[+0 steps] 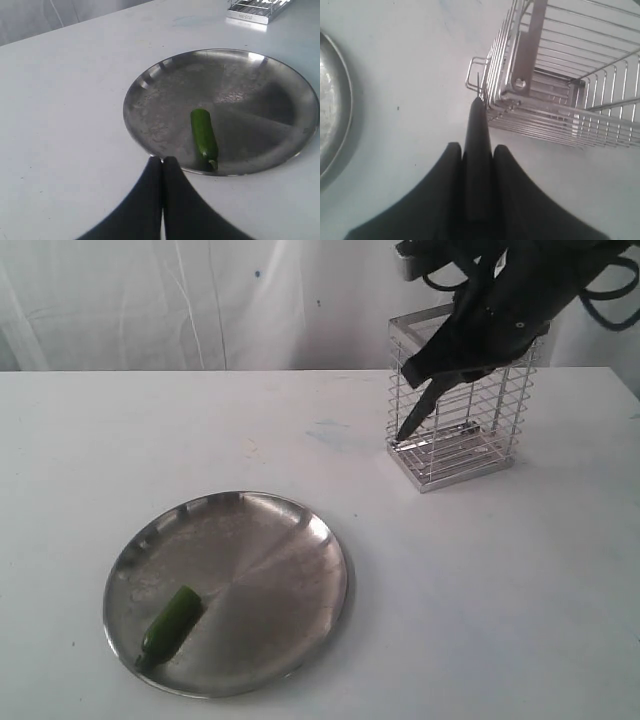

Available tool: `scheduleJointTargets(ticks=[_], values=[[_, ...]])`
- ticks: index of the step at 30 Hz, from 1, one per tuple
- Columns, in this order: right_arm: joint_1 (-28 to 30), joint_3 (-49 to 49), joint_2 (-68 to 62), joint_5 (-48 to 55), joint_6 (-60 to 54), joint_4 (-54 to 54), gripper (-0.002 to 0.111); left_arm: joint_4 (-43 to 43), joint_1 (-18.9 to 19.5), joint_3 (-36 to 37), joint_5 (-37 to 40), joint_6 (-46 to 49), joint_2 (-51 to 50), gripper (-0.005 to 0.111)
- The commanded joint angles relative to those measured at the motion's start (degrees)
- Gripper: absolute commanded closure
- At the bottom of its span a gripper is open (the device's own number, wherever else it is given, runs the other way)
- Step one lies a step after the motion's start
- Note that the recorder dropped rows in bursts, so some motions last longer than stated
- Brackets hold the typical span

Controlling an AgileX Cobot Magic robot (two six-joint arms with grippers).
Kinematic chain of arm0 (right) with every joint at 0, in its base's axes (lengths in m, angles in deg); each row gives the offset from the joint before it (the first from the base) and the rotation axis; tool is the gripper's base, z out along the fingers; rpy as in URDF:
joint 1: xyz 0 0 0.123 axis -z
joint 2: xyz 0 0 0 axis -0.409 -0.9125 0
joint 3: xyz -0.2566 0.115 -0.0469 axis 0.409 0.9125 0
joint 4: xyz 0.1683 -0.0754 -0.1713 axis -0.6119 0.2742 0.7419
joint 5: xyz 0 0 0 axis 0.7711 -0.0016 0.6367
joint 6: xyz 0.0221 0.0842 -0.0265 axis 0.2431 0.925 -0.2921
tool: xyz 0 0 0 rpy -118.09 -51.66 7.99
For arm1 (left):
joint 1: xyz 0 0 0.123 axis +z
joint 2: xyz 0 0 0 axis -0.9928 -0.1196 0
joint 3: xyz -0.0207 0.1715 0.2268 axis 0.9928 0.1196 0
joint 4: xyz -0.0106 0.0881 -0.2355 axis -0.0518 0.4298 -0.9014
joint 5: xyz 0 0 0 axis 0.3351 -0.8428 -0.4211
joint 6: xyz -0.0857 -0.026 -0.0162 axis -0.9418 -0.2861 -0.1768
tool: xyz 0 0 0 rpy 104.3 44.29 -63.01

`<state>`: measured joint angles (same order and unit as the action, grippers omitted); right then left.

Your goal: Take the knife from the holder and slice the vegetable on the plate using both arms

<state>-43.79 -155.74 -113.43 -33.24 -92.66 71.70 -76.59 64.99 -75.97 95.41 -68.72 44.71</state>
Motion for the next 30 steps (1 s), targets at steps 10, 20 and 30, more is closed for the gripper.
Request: scheduleJointTargets(ticks=[10,20,30], values=[[0.3,0.5,16.6,10.5,-2.2,-8.6,0.105,0.0,-0.5,0.2,0.4,0.0,0.2,0.107],[-9.8,33.9,43.8,-11.2,-10.8,-28.8,0.105,0.0,-0.5,0.2,0.4,0.0,0.2,0.107],[-17.2,58.3,57.4,-31.3,-11.0,-34.1,0.105,0.0,-0.5,0.2,0.4,0.0,0.2,0.107]])
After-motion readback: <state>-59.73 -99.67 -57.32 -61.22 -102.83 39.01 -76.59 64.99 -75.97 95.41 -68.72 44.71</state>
